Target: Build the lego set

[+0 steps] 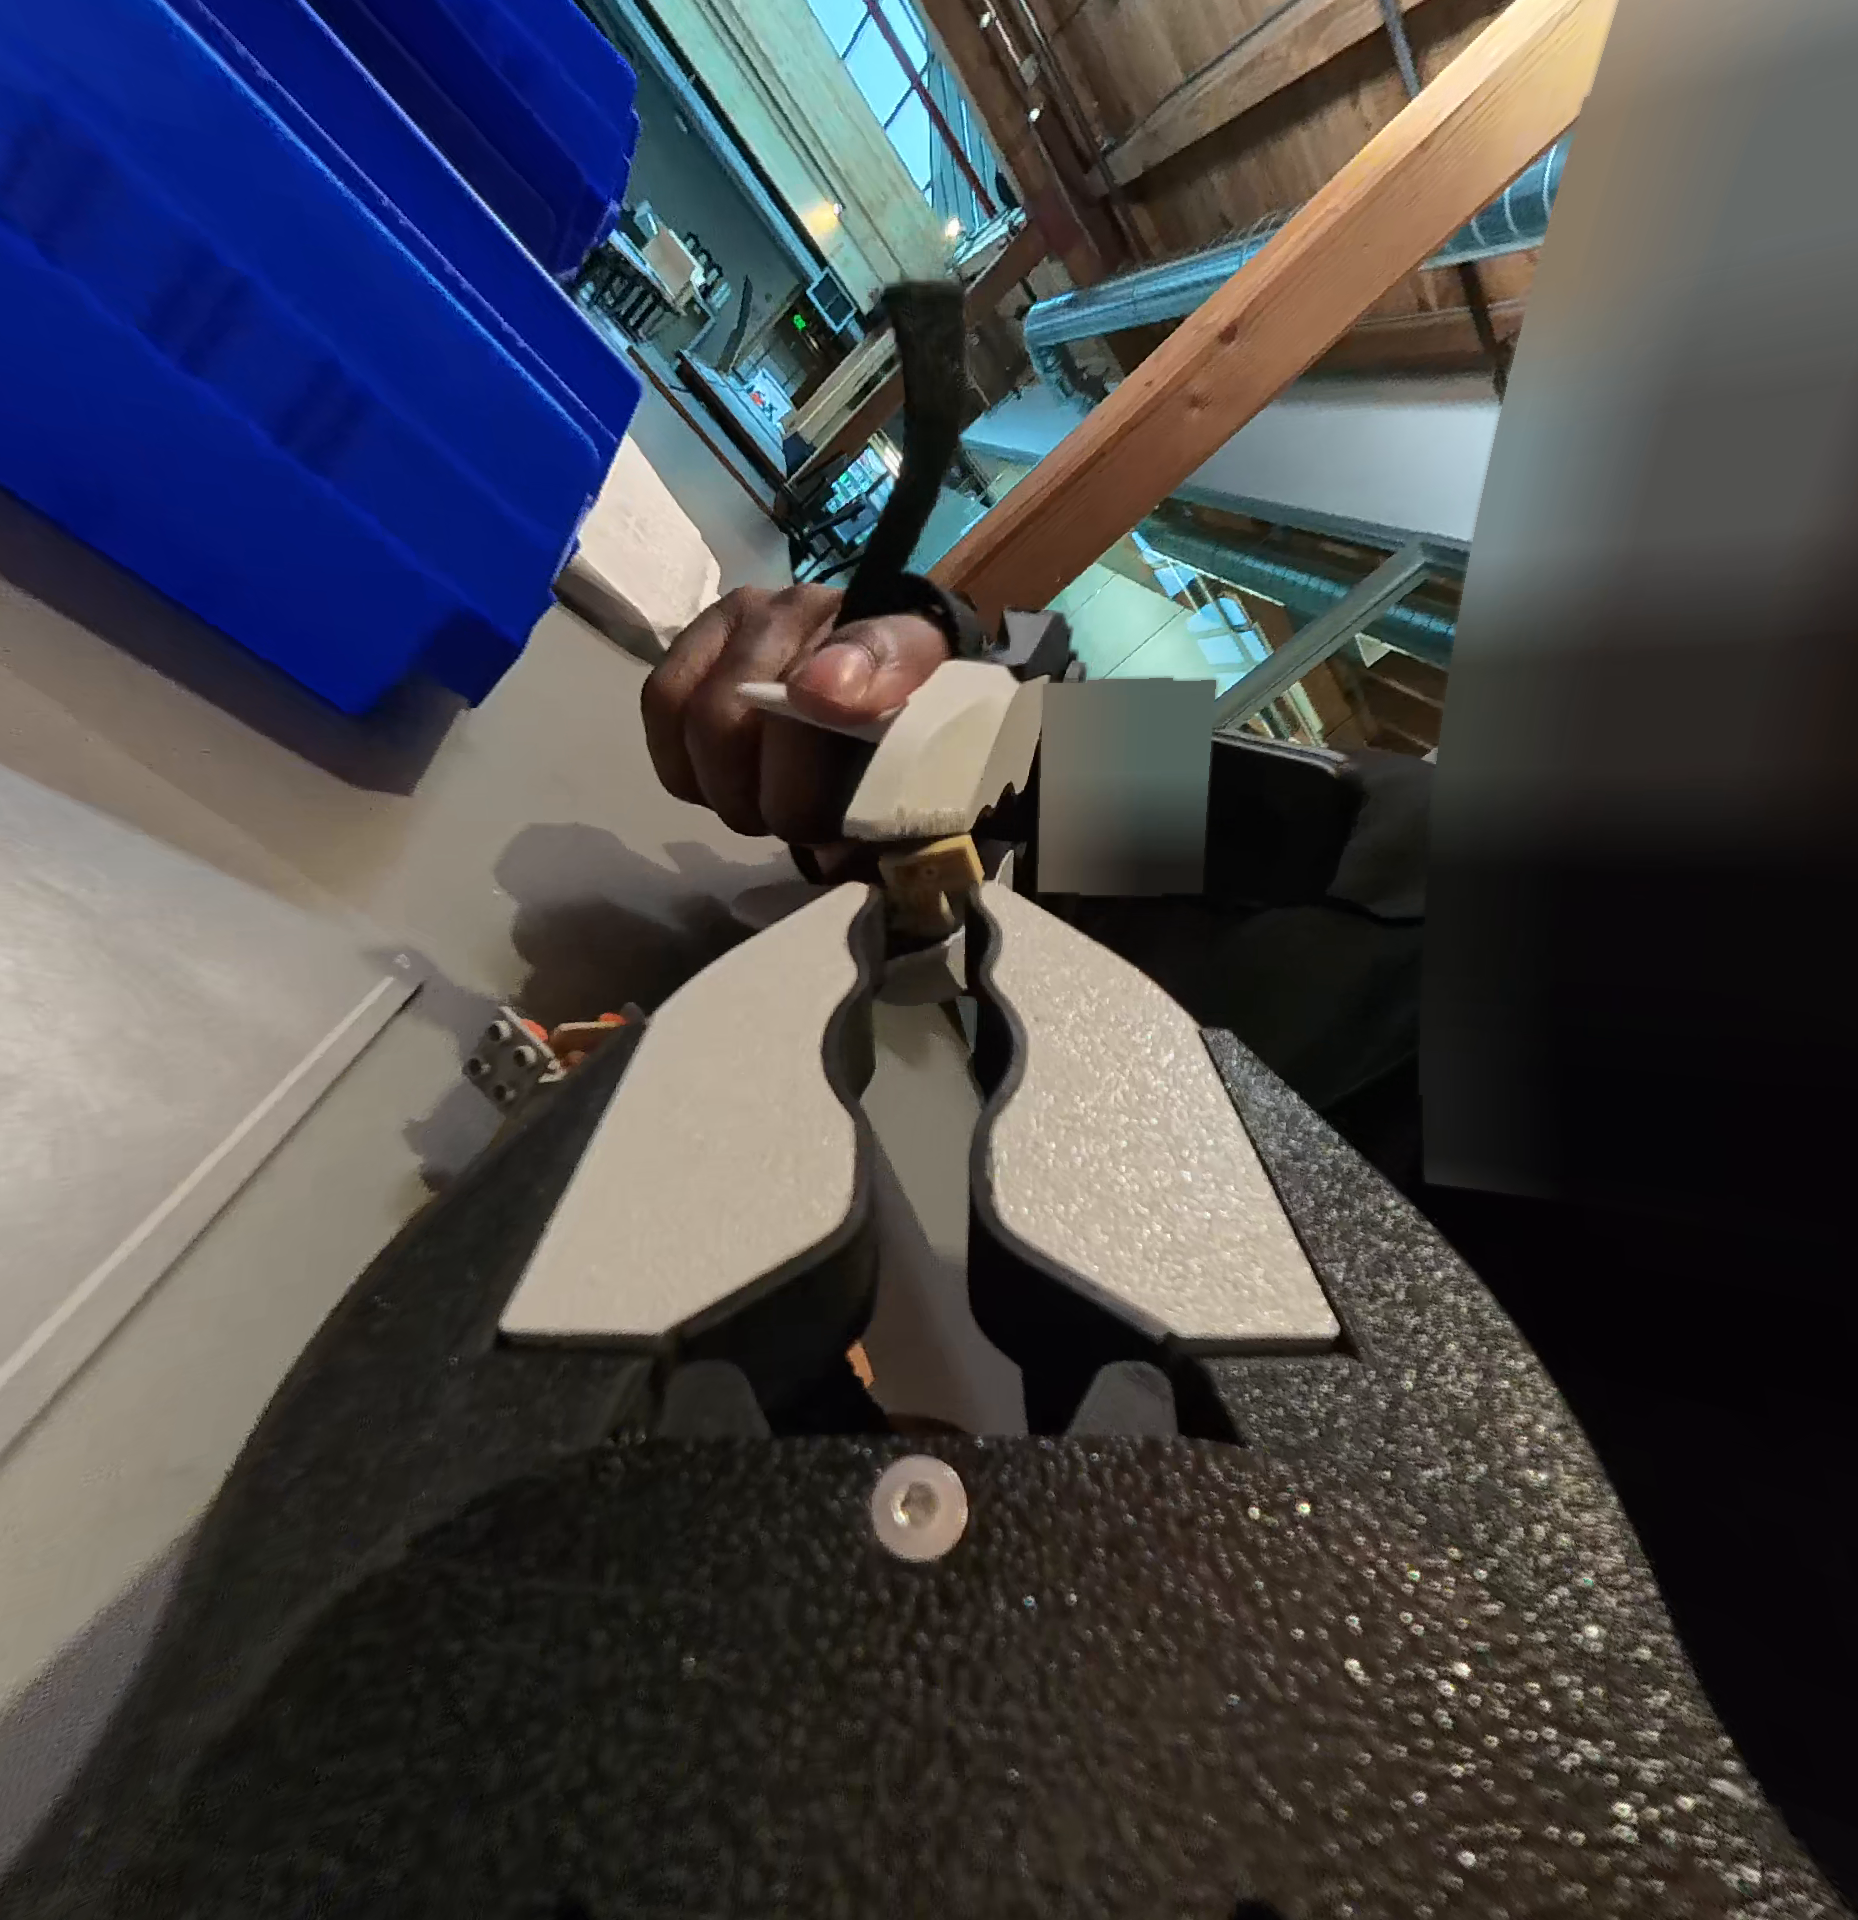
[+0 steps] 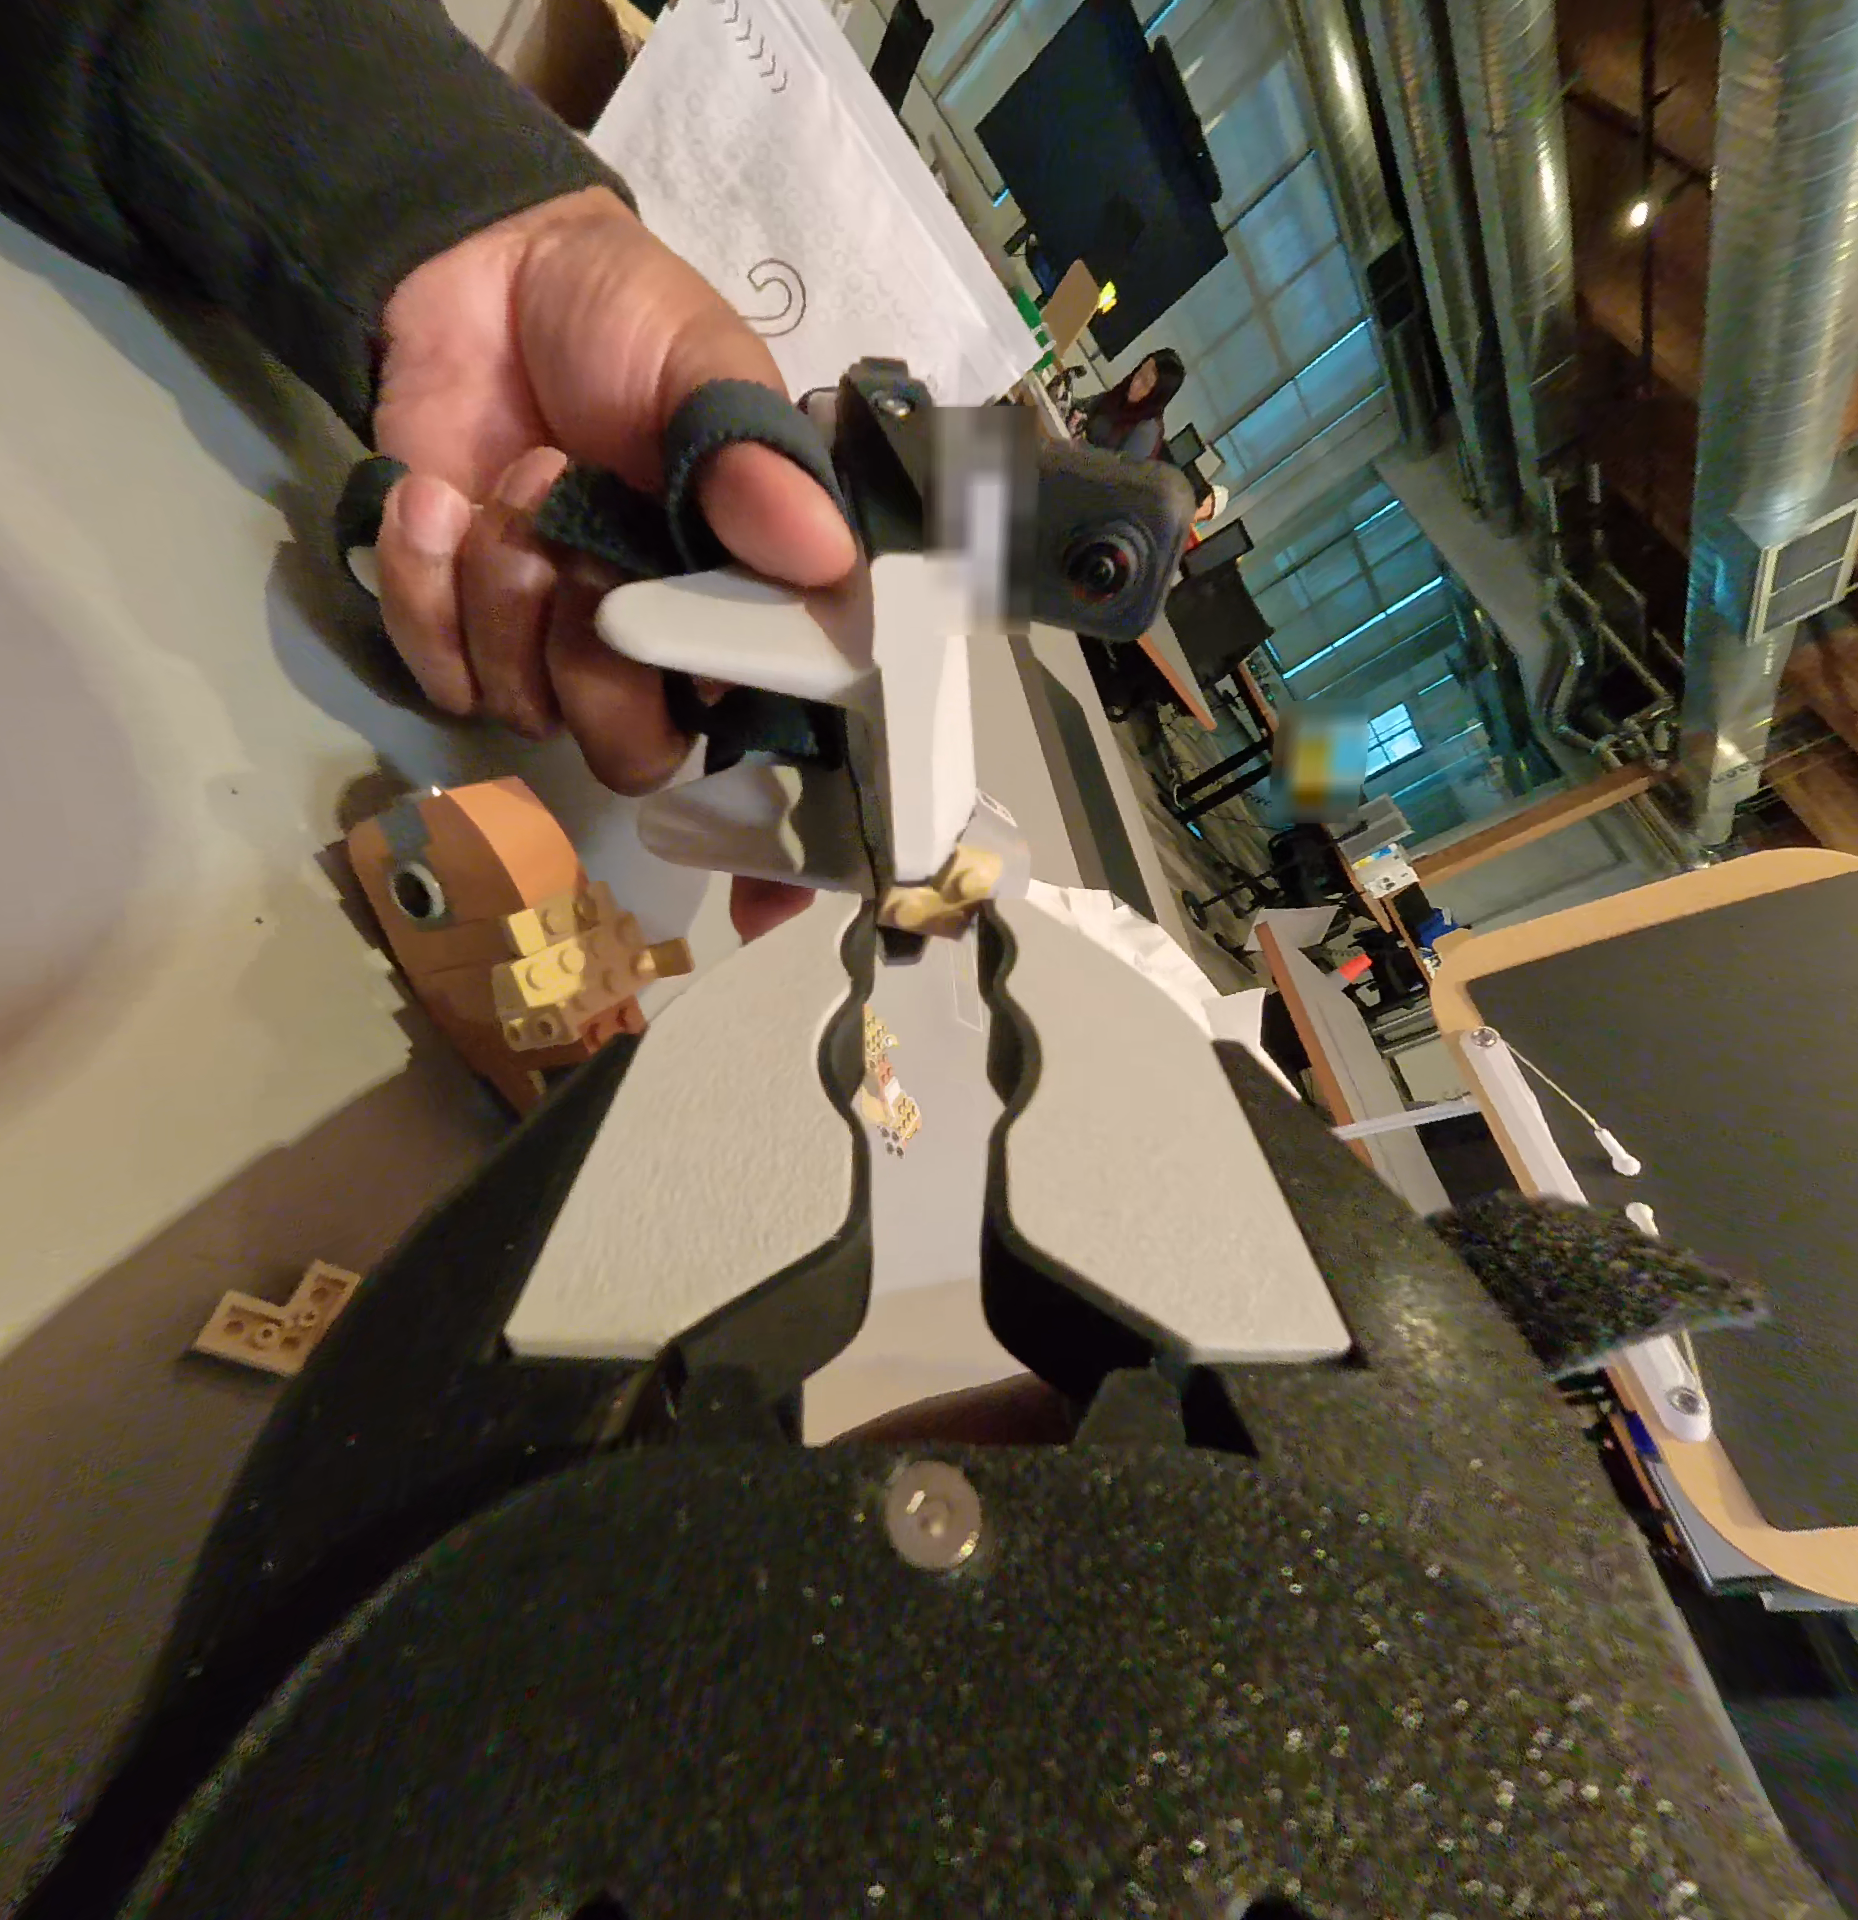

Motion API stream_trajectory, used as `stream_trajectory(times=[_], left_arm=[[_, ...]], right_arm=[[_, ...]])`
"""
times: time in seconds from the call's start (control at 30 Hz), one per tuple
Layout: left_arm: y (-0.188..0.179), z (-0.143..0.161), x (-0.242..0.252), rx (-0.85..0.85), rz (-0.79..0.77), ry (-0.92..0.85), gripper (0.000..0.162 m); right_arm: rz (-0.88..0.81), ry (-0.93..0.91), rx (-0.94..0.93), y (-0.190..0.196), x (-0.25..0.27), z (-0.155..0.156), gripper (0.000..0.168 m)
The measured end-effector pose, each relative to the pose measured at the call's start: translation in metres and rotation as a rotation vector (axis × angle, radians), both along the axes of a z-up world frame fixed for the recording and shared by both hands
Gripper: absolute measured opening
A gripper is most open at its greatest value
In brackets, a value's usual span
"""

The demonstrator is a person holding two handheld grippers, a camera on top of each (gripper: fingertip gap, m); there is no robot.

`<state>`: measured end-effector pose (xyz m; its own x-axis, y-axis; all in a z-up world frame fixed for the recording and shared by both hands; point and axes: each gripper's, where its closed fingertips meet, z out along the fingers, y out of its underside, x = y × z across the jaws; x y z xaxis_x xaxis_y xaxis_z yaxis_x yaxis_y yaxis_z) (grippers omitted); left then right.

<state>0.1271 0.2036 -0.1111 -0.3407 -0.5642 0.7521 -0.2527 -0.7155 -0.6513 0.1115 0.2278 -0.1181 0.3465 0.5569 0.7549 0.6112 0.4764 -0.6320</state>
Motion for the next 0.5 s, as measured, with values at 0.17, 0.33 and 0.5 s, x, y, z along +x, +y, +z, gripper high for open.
stream_trajectory(times=[0.17, 0.33, 0.5], left_arm=[[0.0, -0.004, -0.001, 0.026, 0.001, 0.033, 0.014], [0.004, -0.007, -0.002, 0.047, 0.028, 0.066, 0.014], [0.007, -0.012, -0.002, 0.08, 0.05, 0.096, 0.014]], right_arm=[[-0.002, -0.019, 0.002, 0.0, 0.0, -0.003, 0.019], [-0.021, -0.03, 0.02, 0.002, 0.001, -0.005, 0.019], [-0.03, -0.038, 0.012, 0.003, 0.003, -0.008, 0.018]])
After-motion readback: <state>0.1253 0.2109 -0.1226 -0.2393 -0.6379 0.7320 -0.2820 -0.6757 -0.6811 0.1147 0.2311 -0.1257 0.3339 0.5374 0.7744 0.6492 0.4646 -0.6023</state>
